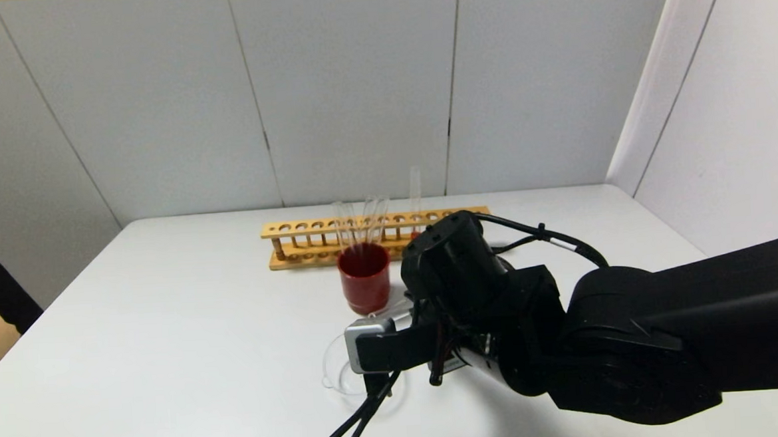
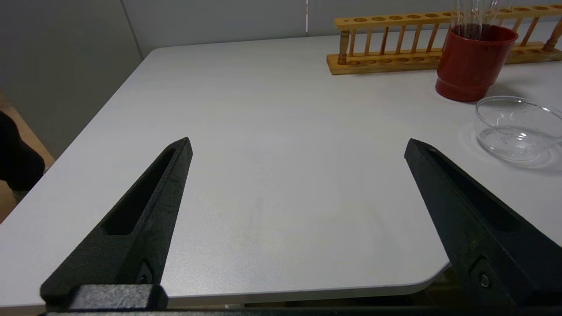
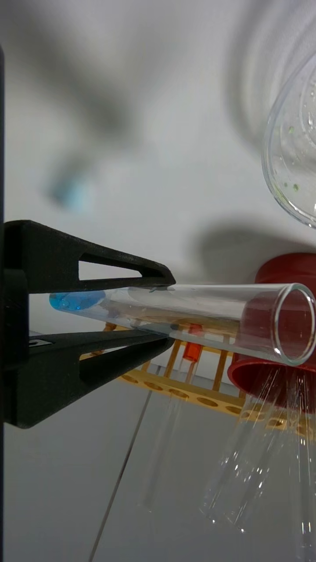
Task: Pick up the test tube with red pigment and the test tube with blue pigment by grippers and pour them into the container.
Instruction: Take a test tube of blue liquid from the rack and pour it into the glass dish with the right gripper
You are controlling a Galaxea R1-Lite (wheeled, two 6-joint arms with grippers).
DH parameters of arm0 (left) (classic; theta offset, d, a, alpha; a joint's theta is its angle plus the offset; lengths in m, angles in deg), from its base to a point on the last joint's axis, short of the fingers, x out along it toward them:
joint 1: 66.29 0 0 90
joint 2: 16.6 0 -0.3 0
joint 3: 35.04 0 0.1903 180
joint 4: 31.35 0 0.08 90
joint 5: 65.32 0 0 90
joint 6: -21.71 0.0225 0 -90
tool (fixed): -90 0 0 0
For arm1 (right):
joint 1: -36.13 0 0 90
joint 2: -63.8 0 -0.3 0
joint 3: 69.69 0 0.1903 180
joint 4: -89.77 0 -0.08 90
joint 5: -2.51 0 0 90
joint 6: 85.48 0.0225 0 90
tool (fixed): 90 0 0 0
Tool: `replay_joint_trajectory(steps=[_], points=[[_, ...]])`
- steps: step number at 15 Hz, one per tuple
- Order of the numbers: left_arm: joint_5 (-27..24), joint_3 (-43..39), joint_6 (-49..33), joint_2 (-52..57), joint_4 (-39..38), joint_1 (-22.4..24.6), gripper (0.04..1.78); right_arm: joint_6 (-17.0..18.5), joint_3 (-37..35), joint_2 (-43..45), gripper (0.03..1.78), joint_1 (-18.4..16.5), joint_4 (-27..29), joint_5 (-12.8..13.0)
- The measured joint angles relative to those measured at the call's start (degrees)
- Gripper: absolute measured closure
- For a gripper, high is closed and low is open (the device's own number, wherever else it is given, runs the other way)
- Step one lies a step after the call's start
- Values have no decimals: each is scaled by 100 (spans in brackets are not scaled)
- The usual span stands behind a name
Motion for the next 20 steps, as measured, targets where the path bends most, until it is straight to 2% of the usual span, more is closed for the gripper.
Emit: replay_joint_trajectory(steps=[6, 11, 14, 16, 20], points=[[0, 0, 0, 0, 0, 5, 11, -177, 135, -177, 154, 18, 34, 160], [0, 0, -2, 0, 2, 5, 11, -581, 167, -286, 154, 138, 43, 446], [0, 0, -2, 0, 0, 5, 11, -627, 199, -358, 154, 197, 54, 463], [0, 0, 0, 0, 0, 5, 11, -681, 221, -383, 154, 232, 63, 625], [0, 0, -2, 0, 2, 0, 11, -772, 297, -397, 154, 315, 229, 686]])
